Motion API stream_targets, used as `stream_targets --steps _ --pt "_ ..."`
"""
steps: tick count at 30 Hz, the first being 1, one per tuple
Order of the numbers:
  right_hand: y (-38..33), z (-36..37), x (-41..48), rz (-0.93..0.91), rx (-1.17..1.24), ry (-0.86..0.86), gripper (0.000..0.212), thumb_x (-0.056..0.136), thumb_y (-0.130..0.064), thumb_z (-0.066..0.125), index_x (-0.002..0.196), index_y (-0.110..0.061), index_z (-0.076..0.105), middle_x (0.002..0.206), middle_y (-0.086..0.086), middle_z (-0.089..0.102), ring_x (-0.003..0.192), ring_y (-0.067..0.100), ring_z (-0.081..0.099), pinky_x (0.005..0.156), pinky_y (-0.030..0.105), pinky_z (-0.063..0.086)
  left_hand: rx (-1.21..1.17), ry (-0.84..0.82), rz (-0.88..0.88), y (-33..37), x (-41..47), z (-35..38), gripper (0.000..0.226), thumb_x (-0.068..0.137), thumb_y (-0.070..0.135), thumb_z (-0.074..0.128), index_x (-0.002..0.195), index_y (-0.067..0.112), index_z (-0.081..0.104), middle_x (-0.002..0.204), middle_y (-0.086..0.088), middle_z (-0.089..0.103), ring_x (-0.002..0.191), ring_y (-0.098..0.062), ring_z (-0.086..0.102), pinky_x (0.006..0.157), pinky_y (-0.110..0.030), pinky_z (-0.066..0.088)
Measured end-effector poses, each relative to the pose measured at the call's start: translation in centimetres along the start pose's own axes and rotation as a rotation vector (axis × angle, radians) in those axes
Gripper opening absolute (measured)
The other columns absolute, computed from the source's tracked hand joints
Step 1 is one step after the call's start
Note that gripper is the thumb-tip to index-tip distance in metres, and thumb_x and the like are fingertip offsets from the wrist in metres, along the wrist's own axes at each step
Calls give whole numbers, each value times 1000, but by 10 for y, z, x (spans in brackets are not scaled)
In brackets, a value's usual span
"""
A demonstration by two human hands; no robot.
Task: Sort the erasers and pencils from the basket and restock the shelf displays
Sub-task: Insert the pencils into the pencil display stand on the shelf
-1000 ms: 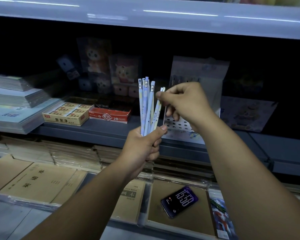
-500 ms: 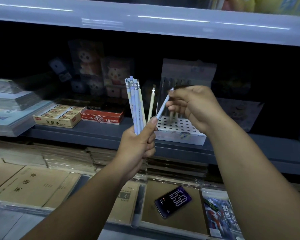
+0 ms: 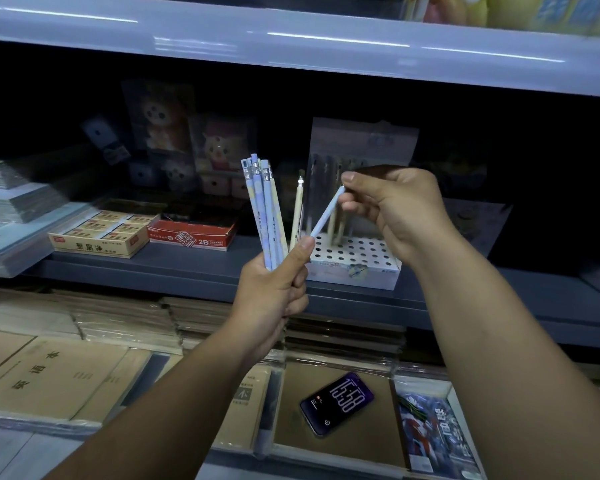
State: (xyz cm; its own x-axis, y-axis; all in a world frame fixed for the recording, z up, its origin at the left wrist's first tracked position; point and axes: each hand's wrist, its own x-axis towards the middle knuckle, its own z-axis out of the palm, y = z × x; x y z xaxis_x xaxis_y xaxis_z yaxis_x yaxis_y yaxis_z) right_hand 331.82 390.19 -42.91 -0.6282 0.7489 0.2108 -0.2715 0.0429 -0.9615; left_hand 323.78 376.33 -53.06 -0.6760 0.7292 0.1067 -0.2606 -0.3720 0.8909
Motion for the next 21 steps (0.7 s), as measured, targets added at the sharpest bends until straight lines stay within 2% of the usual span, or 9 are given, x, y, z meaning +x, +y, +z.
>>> stream_targets --steps 4,7,12,16,19,21 --pt "-8 -14 7 -54 4 117 8 88 8 69 82 12 65 69 17 72 63 22 72 58 22 58 13 23 -6 -1 -1 1 30 94 40 68 89 12 58 61 1 41 48 -9 26 39 -19 22" --pt "-15 -28 12 -144 -4 231 14 89 8 67 77 3 67 70 12 70 60 19 71 56 21 56 43 38 -8 -3 -1 0 31 96 39 65 91 9 60 60 0 40 47 -9 25 39 -20 21" --pt "-18 -43 20 -306 -183 365 20 86 11 66 77 -6 71 72 8 70 57 18 70 56 27 58 69 36 -9 -7 1 1 33 97 40 65 91 8 60 59 1 39 46 -9 25 39 -21 22" --pt "-9 -44 28 -375 -345 405 29 81 12 61 77 -13 75 76 10 74 65 25 75 63 35 63 69 20 -12 -9 2 3 33 96 41 65 90 9 60 59 0 39 47 -9 25 38 -21 23" --pt "-5 -39 32 -396 -426 402 24 81 10 60 86 -7 77 78 13 74 65 21 75 62 32 63 71 8 -16 -10 3 3 33 96 41 65 91 9 60 60 0 39 46 -9 26 38 -20 24" --pt "-4 -39 37 -412 -490 419 18 79 2 63 86 -6 78 76 12 74 67 21 74 66 38 64 69 7 -21 -11 2 3 33 96 41 65 93 8 60 59 1 40 46 -9 26 39 -20 23"
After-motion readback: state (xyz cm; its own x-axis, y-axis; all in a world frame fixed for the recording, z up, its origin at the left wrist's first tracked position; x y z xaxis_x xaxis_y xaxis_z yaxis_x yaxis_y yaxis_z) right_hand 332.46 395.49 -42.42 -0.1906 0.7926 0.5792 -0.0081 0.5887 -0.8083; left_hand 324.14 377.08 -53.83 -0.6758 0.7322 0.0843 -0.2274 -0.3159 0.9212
